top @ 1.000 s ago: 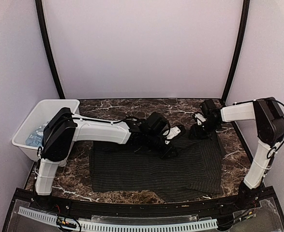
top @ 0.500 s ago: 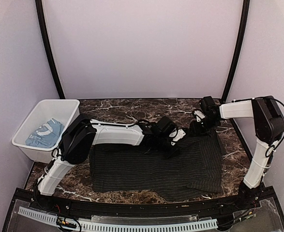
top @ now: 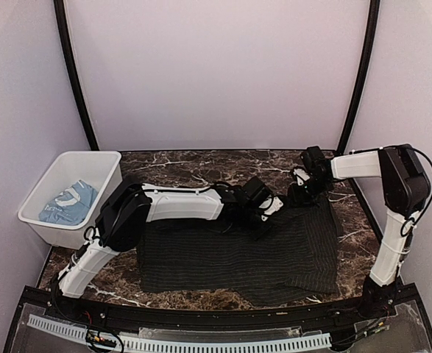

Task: Fold and stack the mixed laundry pile
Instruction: Adjust the 1/3-folded shirt at the center of the board.

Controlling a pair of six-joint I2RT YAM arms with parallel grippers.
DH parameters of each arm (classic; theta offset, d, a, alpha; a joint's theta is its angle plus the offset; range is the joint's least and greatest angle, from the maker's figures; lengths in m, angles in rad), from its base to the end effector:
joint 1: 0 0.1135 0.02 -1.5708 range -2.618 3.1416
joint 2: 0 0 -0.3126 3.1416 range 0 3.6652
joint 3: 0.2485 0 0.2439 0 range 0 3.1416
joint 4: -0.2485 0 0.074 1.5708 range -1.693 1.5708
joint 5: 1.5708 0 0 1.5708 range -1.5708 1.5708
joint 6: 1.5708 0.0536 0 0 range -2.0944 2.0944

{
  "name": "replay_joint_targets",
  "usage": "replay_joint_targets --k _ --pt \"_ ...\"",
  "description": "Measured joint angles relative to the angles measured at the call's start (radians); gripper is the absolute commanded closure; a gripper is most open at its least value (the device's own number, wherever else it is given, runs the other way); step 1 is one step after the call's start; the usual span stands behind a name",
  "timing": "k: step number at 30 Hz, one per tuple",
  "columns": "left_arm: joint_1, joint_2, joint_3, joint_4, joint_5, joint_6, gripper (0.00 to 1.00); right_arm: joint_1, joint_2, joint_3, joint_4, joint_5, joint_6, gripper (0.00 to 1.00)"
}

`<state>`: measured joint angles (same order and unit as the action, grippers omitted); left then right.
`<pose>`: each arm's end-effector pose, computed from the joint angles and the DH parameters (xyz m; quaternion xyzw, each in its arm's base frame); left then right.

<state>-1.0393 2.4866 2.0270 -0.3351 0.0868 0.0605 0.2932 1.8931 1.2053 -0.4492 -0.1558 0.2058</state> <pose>0.2979 -0.5158 0.1619 0.4973 0.7799 -0.2132 0.3148 0.3739 0.1216 0.1911 -0.0593 0.9719 0.1266 0.1891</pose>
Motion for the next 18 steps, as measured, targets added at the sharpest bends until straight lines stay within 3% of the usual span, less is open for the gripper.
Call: replay_joint_targets --k 10,18 --pt "-0.004 -0.033 -0.001 -0.051 0.058 0.014 1.0 -0.002 0.013 0.018 -0.021 0.005 -0.003 0.54" --pt "-0.004 -0.151 -0.061 -0.074 0.057 0.034 1.0 -0.015 0.018 0.025 -0.026 0.008 -0.005 0.54"
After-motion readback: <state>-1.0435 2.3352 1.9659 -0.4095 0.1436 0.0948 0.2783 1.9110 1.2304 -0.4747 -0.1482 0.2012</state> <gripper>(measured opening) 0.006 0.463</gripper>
